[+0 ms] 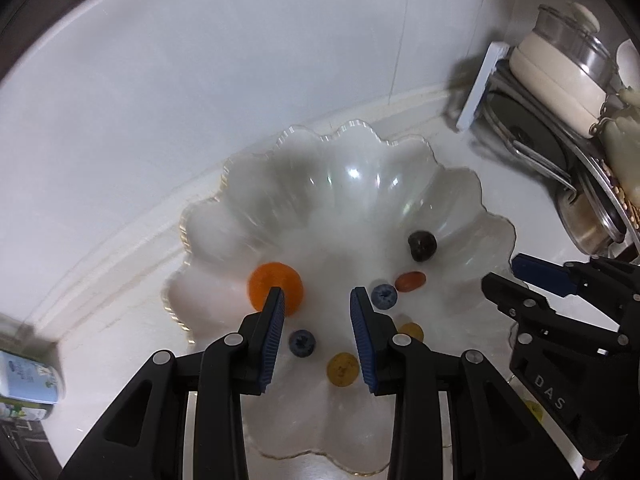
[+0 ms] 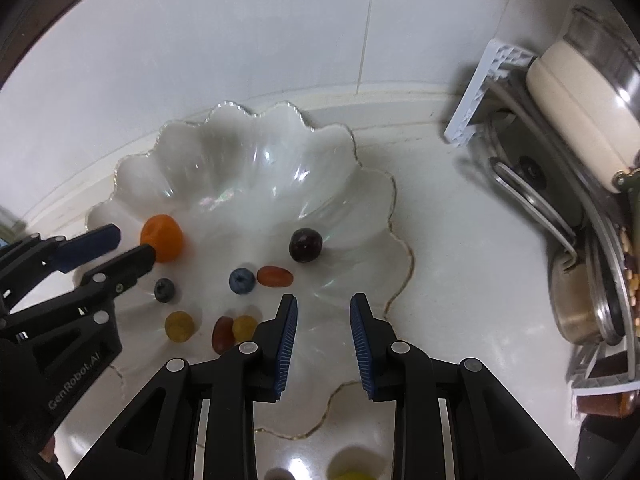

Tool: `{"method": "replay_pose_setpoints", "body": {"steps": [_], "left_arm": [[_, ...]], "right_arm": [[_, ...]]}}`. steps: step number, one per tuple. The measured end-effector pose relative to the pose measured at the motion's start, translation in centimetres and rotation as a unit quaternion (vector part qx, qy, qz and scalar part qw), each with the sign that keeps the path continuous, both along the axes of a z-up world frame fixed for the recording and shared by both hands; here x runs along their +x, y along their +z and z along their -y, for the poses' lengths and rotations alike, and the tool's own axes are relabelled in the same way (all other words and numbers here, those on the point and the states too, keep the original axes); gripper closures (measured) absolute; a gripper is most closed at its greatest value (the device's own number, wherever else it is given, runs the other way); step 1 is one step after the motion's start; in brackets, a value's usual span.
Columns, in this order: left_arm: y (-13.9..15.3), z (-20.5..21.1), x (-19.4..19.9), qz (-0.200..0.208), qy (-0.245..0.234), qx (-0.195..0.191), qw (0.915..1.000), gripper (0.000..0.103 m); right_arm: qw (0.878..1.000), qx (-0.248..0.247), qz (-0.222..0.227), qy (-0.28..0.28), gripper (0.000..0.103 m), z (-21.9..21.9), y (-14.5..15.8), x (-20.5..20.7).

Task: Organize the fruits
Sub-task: 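Open both tools to drop the blueberry and yellow-brown fruit into the bowl, then withdraw both open tools from the bowl toward the green apple and dark plum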

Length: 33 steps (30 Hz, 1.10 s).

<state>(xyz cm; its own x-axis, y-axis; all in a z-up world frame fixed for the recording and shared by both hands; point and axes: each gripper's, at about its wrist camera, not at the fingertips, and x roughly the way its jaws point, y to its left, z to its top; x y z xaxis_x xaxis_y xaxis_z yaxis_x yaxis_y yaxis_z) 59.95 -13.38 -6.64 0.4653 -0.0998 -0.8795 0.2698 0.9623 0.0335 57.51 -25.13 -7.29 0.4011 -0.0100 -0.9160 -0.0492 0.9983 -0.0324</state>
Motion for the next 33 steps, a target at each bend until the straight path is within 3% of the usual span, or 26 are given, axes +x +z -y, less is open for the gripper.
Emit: {"method": "replay_pose_setpoints", "body": {"steps": [12, 16, 22, 33], "left_arm": [[3.6, 0.1, -3.3, 0.053, -0.007, -0.007, 0.9985, 0.069], [4.8, 0.0, -4.5, 0.067, -0.007, -0.018, 0.9975, 0.069], [6.8, 0.2, -6.6, 0.098, -0.012, -0.022, 0.9949, 0.069], [9.1, 0.9, -10.3, 0.136, -0.028, -0.033, 0.9898, 0.058]], "right_arm": [[0.999, -0.009, 0.053, 0.005, 0.074, 0.3, 3.7, -3.1], [0.998, -0.003, 0.065, 0.005, 0.063, 0.7, 4.8, -4.3], [0.996, -0.004, 0.094, -0.006, 0.062, 1.0, 6.4, -6.5], [0.988, 0.002, 0.155, -0.013, 0.062, 1.8, 9.4, -10.9]]}}
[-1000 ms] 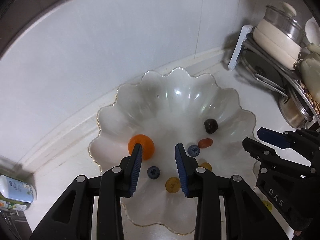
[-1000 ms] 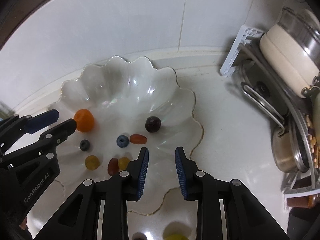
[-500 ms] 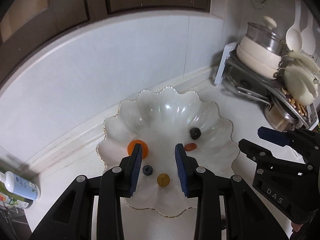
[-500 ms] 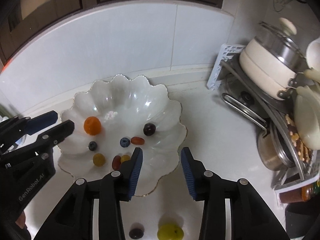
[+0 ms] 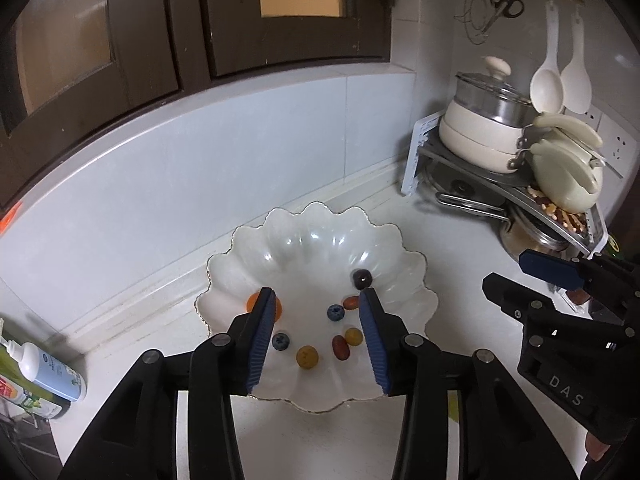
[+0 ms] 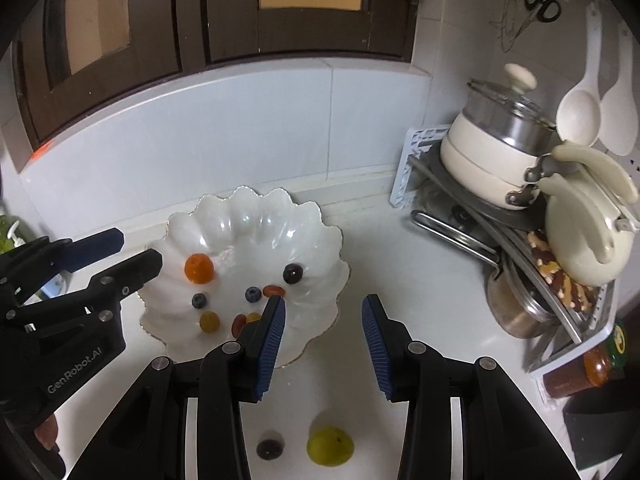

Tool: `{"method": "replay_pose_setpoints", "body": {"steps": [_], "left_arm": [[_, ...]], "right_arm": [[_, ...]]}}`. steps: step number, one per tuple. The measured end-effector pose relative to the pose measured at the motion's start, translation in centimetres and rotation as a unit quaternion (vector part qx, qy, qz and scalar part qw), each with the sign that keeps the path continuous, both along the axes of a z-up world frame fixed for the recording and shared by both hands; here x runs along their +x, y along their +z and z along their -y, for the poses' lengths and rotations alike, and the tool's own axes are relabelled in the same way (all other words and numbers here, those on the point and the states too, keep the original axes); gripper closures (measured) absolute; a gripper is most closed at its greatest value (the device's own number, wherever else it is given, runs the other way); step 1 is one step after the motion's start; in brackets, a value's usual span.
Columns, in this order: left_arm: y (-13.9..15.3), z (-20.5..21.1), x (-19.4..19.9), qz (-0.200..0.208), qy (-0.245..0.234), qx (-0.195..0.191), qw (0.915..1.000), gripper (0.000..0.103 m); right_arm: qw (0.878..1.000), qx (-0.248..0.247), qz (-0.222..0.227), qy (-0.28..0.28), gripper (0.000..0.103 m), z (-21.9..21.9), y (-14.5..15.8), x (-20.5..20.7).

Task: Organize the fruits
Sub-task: 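Withdraw both open tools from the bowl toward the green apple and dark plum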

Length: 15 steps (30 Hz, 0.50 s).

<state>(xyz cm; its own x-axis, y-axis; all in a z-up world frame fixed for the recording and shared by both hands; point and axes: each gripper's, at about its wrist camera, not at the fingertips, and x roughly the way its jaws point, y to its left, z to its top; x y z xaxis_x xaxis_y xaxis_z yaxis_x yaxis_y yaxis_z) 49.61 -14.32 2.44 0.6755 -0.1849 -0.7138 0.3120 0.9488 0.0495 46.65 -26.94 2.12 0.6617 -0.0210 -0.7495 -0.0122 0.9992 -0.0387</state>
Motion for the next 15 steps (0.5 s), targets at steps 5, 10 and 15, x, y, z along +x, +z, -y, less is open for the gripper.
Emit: {"method": "replay_pose_setpoints", "body": {"steps": [5, 10, 15], "left_arm": [[0.3, 0.1, -1.4, 0.017, -0.003, 0.001, 0.9998, 0.057], [0.9, 0.2, -3.0, 0.039, -0.01, 0.003, 0.9992, 0.057], [1.4, 0.3, -4.6, 0.053, -0.018, -0.002, 0.9984, 0.057]], "right_arm": [[1.0, -0.004, 0.017, -0.003, 0.062, 0.4, 0.3, -1.4], [0.999, 0.0, 0.034, -0.004, 0.062, 0.8, 0.5, -3.0], [0.998, 0.014, 0.054, -0.008, 0.062, 1.4, 0.7, -4.7]]}}
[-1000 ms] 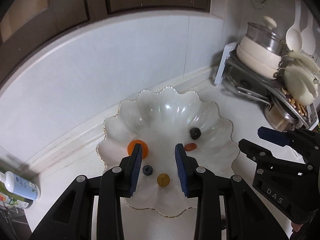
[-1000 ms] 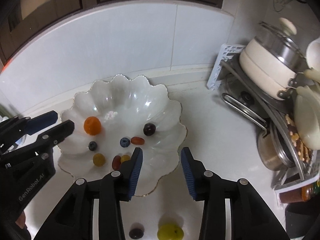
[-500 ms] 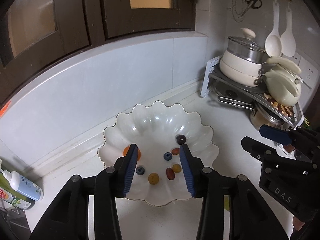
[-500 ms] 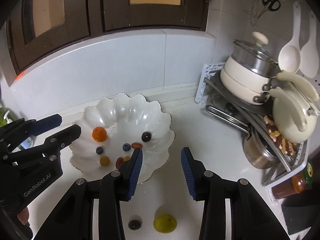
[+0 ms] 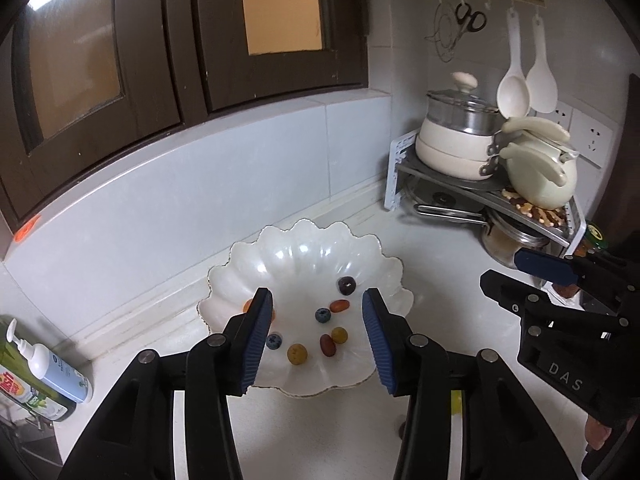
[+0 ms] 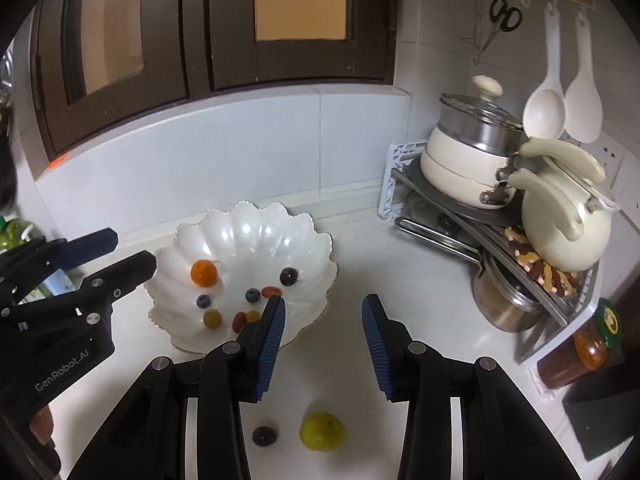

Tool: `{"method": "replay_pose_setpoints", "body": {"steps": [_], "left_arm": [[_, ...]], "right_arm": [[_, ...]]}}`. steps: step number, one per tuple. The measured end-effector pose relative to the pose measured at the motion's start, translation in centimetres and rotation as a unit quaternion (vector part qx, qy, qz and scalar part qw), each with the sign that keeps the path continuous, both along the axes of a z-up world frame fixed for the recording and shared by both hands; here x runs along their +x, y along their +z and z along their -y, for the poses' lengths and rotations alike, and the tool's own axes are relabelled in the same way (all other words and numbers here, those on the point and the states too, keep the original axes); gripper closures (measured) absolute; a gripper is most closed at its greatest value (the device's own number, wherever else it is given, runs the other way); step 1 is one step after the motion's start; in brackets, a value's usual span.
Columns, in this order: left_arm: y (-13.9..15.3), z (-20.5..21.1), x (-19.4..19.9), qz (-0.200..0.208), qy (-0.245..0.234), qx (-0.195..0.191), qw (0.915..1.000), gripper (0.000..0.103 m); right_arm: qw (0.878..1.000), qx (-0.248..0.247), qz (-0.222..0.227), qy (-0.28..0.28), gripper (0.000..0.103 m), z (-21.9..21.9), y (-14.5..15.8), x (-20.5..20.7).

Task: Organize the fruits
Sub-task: 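Withdraw both open tools from the bowl toward the green apple and dark plum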

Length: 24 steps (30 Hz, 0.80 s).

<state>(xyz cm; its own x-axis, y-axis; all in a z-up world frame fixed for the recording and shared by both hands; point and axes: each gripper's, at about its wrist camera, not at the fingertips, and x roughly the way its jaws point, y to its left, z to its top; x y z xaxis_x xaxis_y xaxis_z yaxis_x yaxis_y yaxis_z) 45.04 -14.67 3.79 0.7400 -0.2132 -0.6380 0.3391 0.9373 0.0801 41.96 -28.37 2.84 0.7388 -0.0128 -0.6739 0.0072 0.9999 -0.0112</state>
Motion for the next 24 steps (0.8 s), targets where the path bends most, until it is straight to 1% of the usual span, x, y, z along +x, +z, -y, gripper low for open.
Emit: {"method": "replay_pose_setpoints", "body": {"steps": [15, 24], "left_arm": [[0.7, 0.3, -4.5, 0.039, -0.017, -0.006, 0.9991, 0.055], [-0.2, 0.5, -6.6, 0.044, -0.039, -0.007, 0.9982, 0.055]], "right_arm": [[0.999, 0.021, 0.035, -0.011, 0.062, 1.1, 0.3, -4.2], [0.999, 0.027, 0.038, -0.004, 0.062, 1.0, -0.4, -6.1]]}}
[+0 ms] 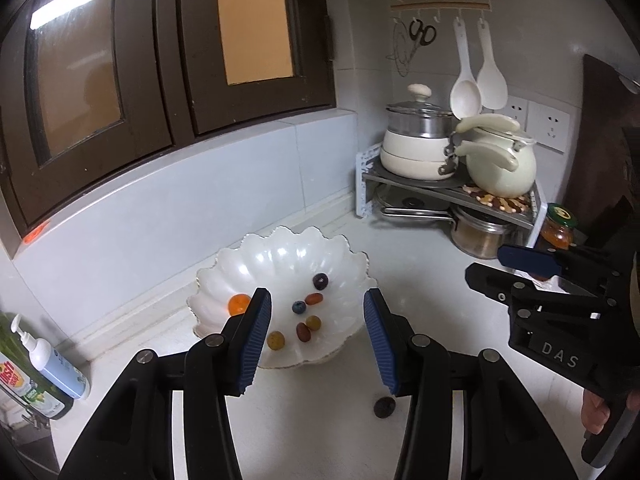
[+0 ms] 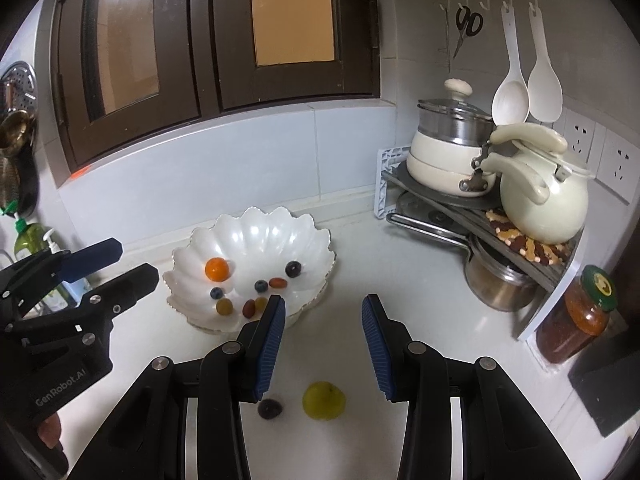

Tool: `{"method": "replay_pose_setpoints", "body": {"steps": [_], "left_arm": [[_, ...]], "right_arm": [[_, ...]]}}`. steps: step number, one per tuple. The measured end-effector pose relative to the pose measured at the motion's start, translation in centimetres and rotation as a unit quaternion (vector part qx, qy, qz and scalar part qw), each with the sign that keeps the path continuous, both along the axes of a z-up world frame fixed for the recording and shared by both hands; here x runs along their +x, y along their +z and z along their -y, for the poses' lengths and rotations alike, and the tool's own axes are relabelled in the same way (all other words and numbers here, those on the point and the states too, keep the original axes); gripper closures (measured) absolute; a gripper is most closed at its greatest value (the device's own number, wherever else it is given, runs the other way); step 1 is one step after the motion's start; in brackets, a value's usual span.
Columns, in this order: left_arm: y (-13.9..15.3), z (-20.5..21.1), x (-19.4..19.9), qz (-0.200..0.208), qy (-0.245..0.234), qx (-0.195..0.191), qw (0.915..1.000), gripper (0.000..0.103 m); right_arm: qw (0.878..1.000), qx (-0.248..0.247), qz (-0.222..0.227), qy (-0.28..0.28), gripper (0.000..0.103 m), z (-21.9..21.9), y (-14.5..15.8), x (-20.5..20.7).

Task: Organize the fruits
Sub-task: 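Withdraw both open tools from the bowl toward the green apple and dark plum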

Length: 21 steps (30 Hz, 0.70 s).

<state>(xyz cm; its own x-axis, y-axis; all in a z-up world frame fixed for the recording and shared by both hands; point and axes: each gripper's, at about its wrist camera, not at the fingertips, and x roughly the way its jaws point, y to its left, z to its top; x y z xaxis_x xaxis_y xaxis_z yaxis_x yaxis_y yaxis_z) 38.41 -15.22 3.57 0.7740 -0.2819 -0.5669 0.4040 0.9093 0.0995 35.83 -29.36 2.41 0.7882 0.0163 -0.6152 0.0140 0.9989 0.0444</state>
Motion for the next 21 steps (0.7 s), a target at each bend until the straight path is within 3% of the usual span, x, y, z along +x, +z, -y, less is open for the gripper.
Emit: {"method": "replay_pose_setpoints", "body": {"steps": [11, 21], "left_arm": [[-1.5, 0.0, -2.0, 0.004, -0.009, 0.013, 0.9999, 0.055], [-3.9, 0.4, -3.4, -0.023, -0.029, 0.008, 0.9993, 0.055]], "right_arm": [[1.0, 0.012, -0.016, 0.004, 0.062, 0.2, -2.2, -1.5], [0.999, 0.023, -0.033, 0.011, 0.059, 0.2, -4.1, -2.3]]}}
